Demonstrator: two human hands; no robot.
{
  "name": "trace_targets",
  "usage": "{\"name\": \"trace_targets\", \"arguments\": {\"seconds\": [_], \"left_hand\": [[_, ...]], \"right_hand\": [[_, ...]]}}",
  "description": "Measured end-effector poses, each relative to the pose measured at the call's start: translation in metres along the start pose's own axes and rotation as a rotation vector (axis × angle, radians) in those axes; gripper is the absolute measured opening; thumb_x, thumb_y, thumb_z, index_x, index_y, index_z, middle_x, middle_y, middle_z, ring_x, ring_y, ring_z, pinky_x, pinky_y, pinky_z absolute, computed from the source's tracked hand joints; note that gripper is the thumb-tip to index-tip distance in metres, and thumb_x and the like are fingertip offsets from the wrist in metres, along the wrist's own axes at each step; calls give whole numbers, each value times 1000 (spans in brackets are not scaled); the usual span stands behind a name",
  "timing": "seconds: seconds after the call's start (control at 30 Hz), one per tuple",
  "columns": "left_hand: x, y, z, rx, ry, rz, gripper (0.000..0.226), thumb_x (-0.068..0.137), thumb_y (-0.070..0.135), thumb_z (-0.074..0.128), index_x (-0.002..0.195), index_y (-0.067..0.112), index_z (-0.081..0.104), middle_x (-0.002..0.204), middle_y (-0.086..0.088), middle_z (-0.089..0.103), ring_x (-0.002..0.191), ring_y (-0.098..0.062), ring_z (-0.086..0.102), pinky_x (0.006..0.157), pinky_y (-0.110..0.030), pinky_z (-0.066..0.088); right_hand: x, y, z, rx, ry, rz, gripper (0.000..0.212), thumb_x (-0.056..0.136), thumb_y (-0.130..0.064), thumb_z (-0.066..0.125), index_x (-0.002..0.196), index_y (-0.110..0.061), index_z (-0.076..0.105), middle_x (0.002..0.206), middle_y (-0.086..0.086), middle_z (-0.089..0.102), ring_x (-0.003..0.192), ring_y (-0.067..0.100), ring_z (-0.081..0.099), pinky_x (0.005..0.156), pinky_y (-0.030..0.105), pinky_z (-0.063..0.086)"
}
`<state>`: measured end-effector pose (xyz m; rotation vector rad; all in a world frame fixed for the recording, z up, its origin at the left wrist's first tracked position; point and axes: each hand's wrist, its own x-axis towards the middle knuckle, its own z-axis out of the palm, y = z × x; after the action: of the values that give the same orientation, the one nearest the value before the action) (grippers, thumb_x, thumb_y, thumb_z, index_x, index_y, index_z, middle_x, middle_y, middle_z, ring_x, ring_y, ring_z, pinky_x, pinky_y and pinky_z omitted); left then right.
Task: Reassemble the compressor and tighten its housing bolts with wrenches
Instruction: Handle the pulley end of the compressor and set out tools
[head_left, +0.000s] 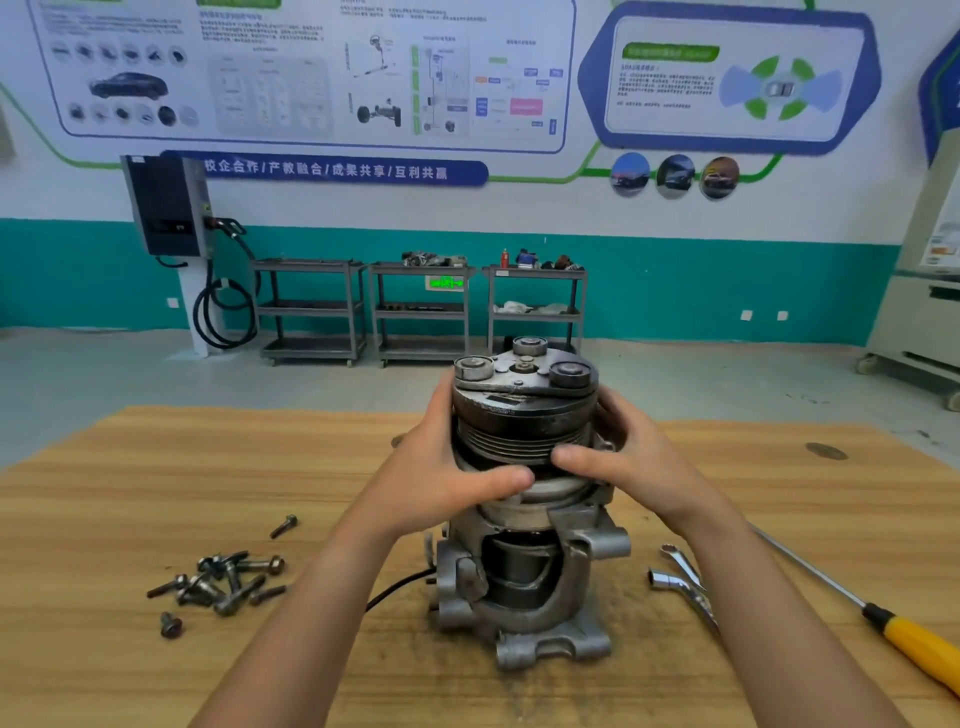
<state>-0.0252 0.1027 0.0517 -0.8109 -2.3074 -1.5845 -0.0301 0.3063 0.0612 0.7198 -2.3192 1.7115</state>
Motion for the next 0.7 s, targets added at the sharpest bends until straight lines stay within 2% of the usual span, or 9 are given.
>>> {"name": "trace_targets", "arguments": {"seconds": [0.1, 0.17, 0.27, 0.37, 0.5, 0.57, 0.7], "left_hand": [[9, 2, -3, -36, 18, -13, 90, 45, 53, 79, 124, 45, 36, 118, 33, 55, 110, 12, 52, 89, -14, 44], [14, 2, -3, -61, 46, 4, 83, 42, 50, 80, 116, 42, 44, 110, 33, 60, 104, 11, 55, 80, -9, 45], [18, -3, -3, -135, 94, 36, 74, 38, 41, 82, 106, 35, 54, 106, 22, 67, 102, 0, 62, 79, -15, 49], [21, -4, -3, -165, 81, 60, 74, 38, 38, 83, 107, 32, 58, 107, 11, 69, 104, -9, 63, 84, -24, 51], [30, -4, -9, -181, 21, 77, 73, 39, 36, 85, 107, 35, 58, 107, 14, 69, 105, -8, 63, 82, -22, 50], [34, -6, -13, -227, -20, 97, 84, 36, 42, 90, 112, 35, 55, 110, 16, 68, 108, -8, 62, 83, -20, 49], [35, -11, -14, -238, -79, 97, 86, 42, 51, 87, 117, 31, 50, 111, 17, 67, 107, -5, 62, 82, -16, 48]], "right_hand": [[7, 2, 1, 27, -70, -22, 72, 47, -39, 80, 113, -37, 52, 107, -26, 65, 103, -11, 57, 78, 5, 44], [13, 1, 2, 69, -93, -23, 75, 42, -40, 80, 111, -33, 53, 105, -21, 67, 101, -5, 61, 77, 10, 47], [17, 6, 9, 117, 13, -88, 76, 35, -37, 82, 107, -28, 58, 101, -13, 71, 98, 2, 64, 76, 15, 50], [14, 11, 14, 178, 106, -128, 75, 32, -32, 83, 104, -24, 61, 97, -12, 72, 94, 7, 67, 74, 18, 51], [11, 2, 17, 182, 189, -184, 70, 34, -32, 83, 100, -24, 61, 93, -15, 72, 89, 3, 68, 70, 14, 51], [9, -4, 20, 142, 213, -208, 71, 36, -32, 84, 102, -24, 60, 95, -17, 71, 90, 0, 67, 71, 11, 50], [4, -7, 26, 65, 259, -210, 72, 38, -40, 84, 104, -31, 59, 98, -25, 68, 93, -6, 63, 73, 7, 47]]}}
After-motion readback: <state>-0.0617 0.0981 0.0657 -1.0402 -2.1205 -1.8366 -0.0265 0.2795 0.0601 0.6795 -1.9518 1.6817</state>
